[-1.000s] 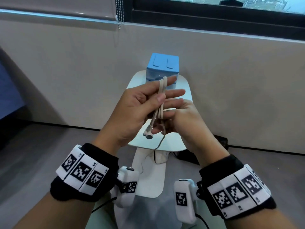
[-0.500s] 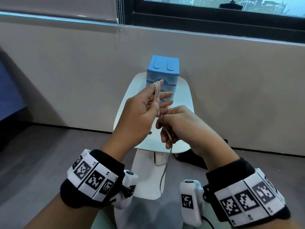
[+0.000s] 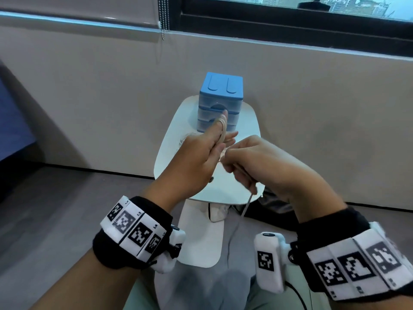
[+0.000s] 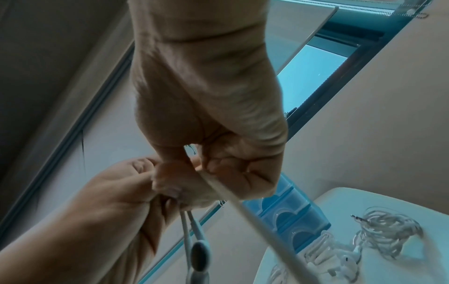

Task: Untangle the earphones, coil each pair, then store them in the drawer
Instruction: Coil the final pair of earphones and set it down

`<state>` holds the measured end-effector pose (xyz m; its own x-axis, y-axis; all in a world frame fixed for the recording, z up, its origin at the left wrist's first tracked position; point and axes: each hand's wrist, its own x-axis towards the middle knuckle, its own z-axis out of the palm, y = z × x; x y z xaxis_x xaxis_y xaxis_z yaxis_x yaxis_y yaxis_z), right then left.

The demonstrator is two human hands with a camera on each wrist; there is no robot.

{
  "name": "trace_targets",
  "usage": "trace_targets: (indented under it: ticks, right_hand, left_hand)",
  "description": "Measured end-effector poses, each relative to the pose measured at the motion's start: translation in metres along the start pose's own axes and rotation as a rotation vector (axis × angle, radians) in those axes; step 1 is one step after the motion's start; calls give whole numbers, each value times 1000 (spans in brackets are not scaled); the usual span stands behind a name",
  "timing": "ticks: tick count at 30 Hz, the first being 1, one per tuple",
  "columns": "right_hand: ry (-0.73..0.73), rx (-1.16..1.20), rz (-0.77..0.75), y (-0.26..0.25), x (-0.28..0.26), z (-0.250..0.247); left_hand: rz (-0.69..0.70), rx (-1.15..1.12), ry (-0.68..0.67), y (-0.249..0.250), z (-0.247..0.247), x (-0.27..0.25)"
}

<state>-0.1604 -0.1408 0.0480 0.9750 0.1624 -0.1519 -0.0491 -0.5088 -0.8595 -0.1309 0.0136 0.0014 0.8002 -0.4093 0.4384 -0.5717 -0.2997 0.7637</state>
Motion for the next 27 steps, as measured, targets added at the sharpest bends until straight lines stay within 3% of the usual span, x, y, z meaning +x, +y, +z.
trace_targets:
  ticks: [5, 10, 14, 17, 20, 23, 27]
  right_hand:
    - [95, 16, -215, -18, -4, -39]
    - [235, 44, -301, 6, 18, -51]
    - [59, 69, -216, 30, 26, -9]
    - [-169, -50, -150, 29, 17, 9]
    - [-308, -197, -157, 5, 4, 1]
    - [-189, -210, -274, -23, -4, -27]
    - [135, -222, -336, -27, 8, -63]
  left_hand:
    - [-94, -289, -121, 2, -1, -10]
    - [-58, -542, -96, 16, -11, -4]
    - [-55, -666, 32, 20, -20, 10]
    - [-103, -619, 125, 15, -22, 16]
    - [-144, -526, 123, 11, -20, 14]
    - [-118, -295, 58, 9, -19, 8]
    - [-92, -421, -66, 17, -22, 4]
